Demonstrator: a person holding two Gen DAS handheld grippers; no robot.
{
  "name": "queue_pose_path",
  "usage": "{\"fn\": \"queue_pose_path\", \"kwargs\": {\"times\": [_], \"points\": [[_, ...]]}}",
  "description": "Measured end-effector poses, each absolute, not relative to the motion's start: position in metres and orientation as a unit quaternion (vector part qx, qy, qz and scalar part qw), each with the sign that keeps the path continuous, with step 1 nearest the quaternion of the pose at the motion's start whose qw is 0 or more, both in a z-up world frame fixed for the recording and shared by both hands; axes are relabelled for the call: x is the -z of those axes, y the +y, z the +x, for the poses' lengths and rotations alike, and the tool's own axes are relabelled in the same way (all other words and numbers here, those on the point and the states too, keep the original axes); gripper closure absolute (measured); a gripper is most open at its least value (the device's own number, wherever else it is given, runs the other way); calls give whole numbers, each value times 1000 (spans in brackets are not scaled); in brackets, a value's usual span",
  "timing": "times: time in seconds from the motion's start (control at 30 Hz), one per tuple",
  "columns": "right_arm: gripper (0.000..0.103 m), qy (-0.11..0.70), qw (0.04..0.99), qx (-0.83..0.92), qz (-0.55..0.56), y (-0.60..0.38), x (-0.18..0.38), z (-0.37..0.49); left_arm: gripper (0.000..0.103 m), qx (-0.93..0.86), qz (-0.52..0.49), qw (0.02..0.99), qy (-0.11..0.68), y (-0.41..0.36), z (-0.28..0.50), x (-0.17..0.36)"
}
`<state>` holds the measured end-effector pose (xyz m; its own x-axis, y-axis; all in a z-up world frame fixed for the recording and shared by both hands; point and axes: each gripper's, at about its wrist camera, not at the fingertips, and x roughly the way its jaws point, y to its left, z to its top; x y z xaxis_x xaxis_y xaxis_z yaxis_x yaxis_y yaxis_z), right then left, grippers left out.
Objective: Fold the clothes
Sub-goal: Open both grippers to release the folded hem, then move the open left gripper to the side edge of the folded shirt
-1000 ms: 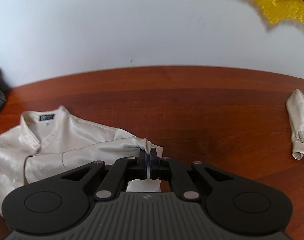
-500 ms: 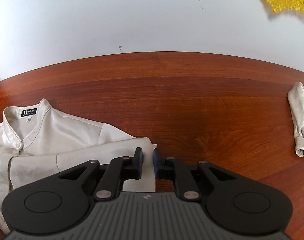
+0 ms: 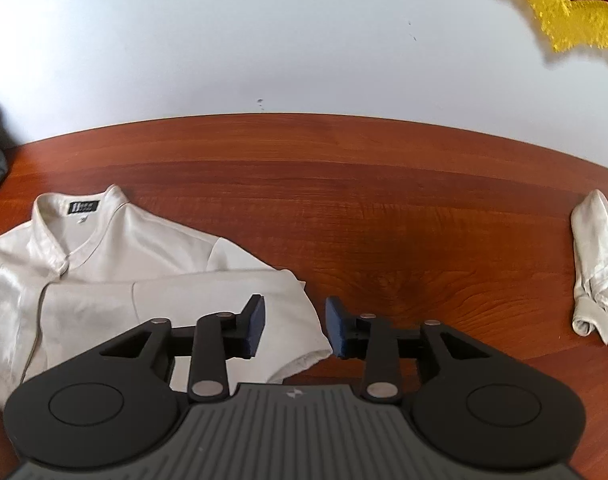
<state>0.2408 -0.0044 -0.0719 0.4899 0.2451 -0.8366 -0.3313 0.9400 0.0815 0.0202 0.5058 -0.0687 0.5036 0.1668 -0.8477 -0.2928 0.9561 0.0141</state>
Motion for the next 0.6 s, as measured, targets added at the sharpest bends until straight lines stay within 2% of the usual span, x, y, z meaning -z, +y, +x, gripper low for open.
{"fn": "queue_pose_path", "kwargs": {"times": [0.3, 0.6], "points": [[55, 476, 846, -225, -81, -31, 65, 245, 58, -122, -60, 864, 484, 427, -5, 66], [55, 481, 793, -351, -126, -49, 77, 243, 58, -111, -71, 861, 490, 320, -20, 76]]}}
